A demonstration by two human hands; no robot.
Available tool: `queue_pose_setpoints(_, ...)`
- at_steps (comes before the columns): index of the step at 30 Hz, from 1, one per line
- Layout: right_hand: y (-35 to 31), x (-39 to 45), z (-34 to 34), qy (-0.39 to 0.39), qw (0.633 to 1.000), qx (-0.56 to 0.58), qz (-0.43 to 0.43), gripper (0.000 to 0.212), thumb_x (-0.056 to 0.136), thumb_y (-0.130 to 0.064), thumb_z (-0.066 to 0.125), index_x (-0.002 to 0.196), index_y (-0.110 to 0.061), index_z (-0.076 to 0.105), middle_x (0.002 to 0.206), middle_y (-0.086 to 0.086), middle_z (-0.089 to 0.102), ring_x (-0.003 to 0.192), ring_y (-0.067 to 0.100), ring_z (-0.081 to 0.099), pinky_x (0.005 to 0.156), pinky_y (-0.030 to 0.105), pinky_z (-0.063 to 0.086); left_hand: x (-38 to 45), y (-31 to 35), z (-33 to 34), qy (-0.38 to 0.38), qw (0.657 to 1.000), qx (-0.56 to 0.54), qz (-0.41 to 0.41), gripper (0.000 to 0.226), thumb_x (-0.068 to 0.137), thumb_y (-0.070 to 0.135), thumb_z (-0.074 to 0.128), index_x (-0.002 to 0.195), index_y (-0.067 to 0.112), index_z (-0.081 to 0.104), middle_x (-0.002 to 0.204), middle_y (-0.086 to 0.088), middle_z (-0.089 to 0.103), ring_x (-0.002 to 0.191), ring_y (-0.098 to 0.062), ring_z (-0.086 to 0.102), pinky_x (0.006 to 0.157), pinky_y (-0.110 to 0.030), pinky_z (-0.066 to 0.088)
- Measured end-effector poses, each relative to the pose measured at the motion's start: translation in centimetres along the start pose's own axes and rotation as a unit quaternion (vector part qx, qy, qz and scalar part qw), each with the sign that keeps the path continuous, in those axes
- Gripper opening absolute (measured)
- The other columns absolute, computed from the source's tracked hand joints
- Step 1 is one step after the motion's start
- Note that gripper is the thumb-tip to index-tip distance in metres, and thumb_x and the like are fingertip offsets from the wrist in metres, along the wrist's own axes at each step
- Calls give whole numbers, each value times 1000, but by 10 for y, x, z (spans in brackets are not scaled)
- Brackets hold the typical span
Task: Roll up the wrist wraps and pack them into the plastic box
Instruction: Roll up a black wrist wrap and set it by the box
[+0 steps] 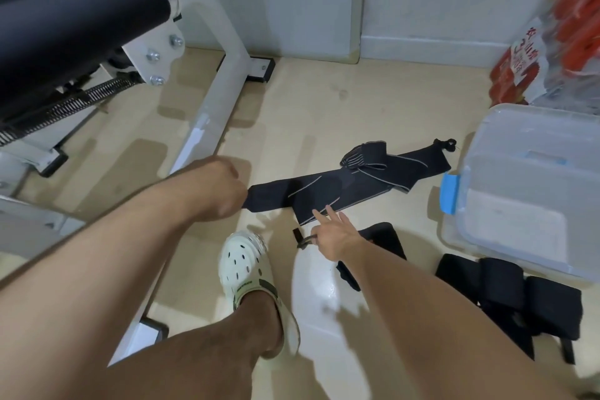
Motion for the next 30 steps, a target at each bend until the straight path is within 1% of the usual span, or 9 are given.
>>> queue_pose_setpoints(3,-2,2,0,-14,999,-25,19,41,104,-29,46,143,-23,54,172,0,9,156,31,11,123,48,19,0,-2,-3,4,1000,1,5,32,99,14,51,127,7,62,132,-13,60,115,-30,57,89,-30,42)
queue_pose_setpoints(6,-11,-7,-7,30,997,-62,26,39,100,-27,52,137,-21,57,149,6,40,135,29,38,110,42,34,0,4,-7,7,1000,12,16,33,100,13,50,131,6,60,138,-13,57,111,-27,55,92,-32,44)
queue_pose_setpoints(14,-14,-65,31,94,993,-34,-54,26,102,-31,48,111,-14,65,106,10,70,113,29,51,95,40,38,4,20,-8,20,999,21,45,34,98,14,50,131,11,60,142,-13,54,122,-33,51,90,-28,37)
queue_pose_setpoints(16,-10,-69,28,71,997,3,-36,28,104,-34,46,111,-14,64,106,11,69,113,31,53,93,40,39,2,23,-8,20,999,12,49,35,98,14,50,131,11,61,141,-12,55,114,-31,51,90,-28,38)
queue_pose_setpoints(18,-2,-72,17,46,996,71,3,34,105,-43,43,113,-14,61,112,12,68,112,32,57,92,39,41,1,29,-7,20,998,7,57,37,99,15,49,135,13,59,145,-10,52,121,-31,50,95,-31,39)
queue_pose_setpoints(21,17,-76,-20,120,969,204,64,47,105,-53,40,119,-15,63,114,10,68,108,32,62,92,43,48,-1,39,-2,10,997,3,72,47,100,18,48,146,19,49,155,-5,44,140,-28,42,109,-32,35)
queue_pose_setpoints(25,81,-77,-66,286,919,168,212,39,107,-43,43,123,-16,65,128,8,62,123,27,51,104,39,44,0,50,4,4,996,-10,90,50,98,23,50,148,24,47,154,1,46,140,-24,42,111,-31,34)
queue_pose_setpoints(28,128,-64,-67,231,925,123,274,33,104,-34,49,133,-26,62,162,7,35,154,32,20,122,42,23,2,52,7,4,996,-4,94,50,98,25,51,147,27,46,153,3,45,139,-24,43,109,-32,35)
queue_pose_setpoints(30,148,-52,-61,163,939,119,279,37,100,-27,54,137,-30,59,170,5,17,157,33,5,126,46,13,4,51,10,1,995,-2,96,49,98,26,51,147,28,46,153,3,45,139,-24,43,108,-33,36)
Point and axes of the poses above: each hand's wrist, its own x-axis towards the middle knuckle, its own z-axis out of the palm, y = z × x, the point moved 7 cm from there along x, towards the middle knuckle
